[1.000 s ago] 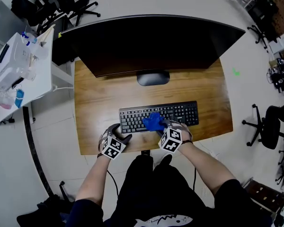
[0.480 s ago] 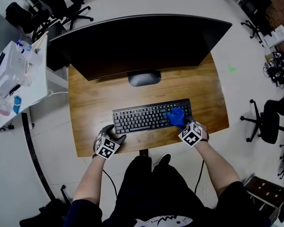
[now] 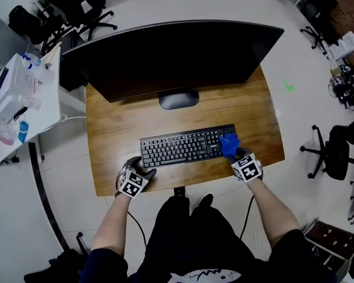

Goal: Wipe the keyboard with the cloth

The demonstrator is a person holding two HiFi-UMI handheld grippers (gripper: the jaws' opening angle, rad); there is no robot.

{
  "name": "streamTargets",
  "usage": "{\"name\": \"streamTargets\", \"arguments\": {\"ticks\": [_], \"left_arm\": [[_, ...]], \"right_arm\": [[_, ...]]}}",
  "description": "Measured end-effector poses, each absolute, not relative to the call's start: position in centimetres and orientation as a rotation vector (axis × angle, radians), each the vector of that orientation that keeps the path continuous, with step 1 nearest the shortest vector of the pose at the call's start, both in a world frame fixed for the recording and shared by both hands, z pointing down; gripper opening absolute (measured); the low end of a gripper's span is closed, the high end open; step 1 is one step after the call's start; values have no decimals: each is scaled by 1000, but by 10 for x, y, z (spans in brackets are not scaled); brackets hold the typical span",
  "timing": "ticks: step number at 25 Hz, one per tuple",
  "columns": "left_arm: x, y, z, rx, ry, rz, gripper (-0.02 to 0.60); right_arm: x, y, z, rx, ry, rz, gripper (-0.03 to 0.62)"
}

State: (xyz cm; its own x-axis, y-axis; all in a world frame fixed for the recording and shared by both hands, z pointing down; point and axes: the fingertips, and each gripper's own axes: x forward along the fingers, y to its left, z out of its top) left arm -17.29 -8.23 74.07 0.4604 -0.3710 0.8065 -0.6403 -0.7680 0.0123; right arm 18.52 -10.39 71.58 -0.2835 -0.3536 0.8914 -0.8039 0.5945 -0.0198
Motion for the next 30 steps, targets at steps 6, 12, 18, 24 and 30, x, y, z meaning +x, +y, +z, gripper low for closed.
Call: {"name": "streamTargets", "arguments": {"ticks": [6,12,18,24,30], "left_arm": [[-175,-94,706,2465,-948,1143,335],[-156,-89,610,2609,-1126,967,336],[-108,-31,516,2701,-1288,712,337],[-55,54,465,2739,-1313,572,337],[-33,131,437,2751,-1278,499,337]], "right_arm": [[174,-107,673,1056,-2065,713,107],[172,-96,613,1085,-2251,690,107],[177,-53,546,1015,-2430,544,106],[193,13,501,941,-2545,495,106],[197,78,494,942,-2572,509,106]]}}
